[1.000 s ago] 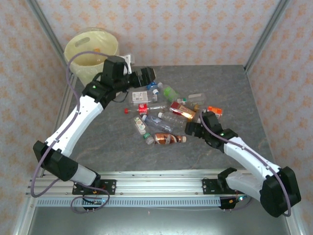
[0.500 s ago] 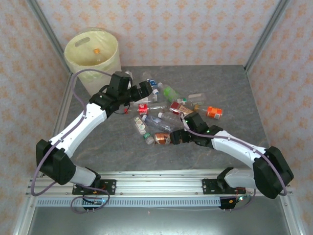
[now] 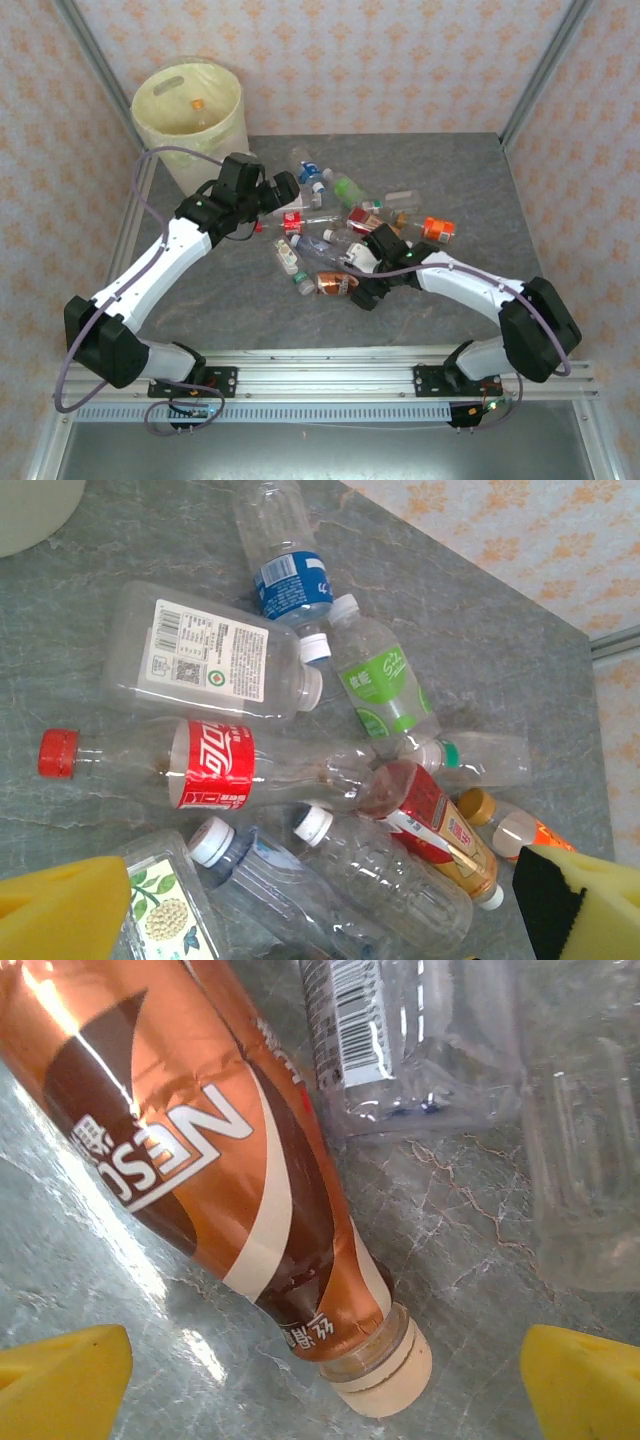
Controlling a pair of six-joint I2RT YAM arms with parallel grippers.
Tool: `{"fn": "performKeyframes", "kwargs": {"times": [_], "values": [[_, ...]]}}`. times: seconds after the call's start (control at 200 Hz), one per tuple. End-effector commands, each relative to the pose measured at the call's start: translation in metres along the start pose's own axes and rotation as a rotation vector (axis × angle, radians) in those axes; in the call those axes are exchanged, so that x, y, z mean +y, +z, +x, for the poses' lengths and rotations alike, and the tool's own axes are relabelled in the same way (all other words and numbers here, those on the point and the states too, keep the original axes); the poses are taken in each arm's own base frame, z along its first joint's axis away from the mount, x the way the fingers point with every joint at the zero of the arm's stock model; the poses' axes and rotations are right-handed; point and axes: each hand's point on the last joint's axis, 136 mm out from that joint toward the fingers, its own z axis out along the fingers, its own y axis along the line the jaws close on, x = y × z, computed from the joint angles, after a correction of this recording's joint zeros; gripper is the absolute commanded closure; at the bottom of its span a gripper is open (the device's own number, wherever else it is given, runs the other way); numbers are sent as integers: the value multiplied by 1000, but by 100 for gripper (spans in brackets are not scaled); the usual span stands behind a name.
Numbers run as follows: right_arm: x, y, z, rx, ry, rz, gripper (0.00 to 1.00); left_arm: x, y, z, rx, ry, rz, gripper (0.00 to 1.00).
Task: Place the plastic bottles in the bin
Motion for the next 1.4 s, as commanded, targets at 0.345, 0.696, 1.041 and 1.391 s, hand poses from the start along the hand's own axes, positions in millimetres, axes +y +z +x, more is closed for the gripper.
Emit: {"fn": "performKeyframes", "kwargs": {"times": [0.345, 0.696, 1.041, 1.391], "values": [[12, 23, -13, 15, -198, -113, 13, 22, -9, 4, -17, -16, -85, 0], [11, 39, -5, 54, -208, -109, 37, 26, -8, 6, -16, -14, -101, 0], [14, 24, -9, -35, -213, -60, 61, 24, -1, 9, -3, -14, -95, 0], [17, -24, -61, -317, 16, -78, 80, -2, 6, 12, 23, -4, 49, 0]]}}
